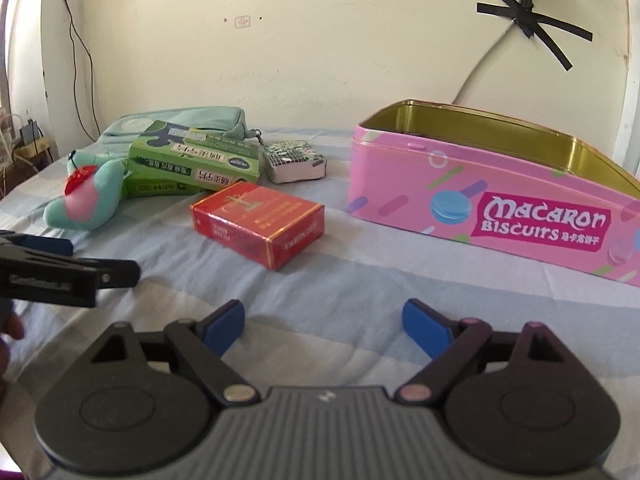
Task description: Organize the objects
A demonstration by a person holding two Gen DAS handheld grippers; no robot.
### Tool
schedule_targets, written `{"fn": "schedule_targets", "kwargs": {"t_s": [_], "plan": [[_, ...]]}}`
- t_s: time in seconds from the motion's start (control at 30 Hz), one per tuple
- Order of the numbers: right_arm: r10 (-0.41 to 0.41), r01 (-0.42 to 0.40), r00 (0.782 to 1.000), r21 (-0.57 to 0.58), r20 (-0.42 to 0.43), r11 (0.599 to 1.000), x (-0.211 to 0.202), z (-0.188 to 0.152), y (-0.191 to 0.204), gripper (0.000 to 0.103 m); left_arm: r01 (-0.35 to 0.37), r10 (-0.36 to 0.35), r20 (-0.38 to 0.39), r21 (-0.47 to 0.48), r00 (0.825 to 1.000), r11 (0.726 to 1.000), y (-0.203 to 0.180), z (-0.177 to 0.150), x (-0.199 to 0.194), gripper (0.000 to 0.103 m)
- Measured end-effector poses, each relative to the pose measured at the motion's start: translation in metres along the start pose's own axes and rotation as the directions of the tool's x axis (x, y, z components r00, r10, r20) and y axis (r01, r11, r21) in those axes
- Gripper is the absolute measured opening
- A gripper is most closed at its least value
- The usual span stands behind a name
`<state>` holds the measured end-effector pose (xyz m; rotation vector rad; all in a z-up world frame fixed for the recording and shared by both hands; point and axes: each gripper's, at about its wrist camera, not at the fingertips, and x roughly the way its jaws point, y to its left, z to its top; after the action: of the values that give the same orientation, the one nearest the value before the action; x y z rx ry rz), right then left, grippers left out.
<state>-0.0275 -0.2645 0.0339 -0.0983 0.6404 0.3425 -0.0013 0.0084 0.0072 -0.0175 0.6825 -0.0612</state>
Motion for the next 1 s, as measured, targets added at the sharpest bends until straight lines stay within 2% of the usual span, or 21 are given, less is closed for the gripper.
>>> {"fn": "schedule_targets", "kwargs": {"t_s": [0.23,0.43,1.0], "plan": [[-0.008,0.008,1.000,0.002,-0.004,1.000,0.002,0.000,0.000,0.093,0.108,-0.113,-0.044,-0.101,0.993,0.989,0.011,0.000,-0.021,0.103],[-0.015,0.015,1.000,0.002,-0.007,1.000,0.002,0.000,0.000,0.095,0.125,-0.128,-0.013,-0.122,0.992,0.985,0.016,0.000,-0.032,0.103],[-0.009,0.009,1.000,0.000,-0.018,1.000,0.003,0.001,-0.001,0.097,0.140,-0.143,-0.010,-0.161,0.990,0.977,0.032,0.002,-0.030,0.103]]}}
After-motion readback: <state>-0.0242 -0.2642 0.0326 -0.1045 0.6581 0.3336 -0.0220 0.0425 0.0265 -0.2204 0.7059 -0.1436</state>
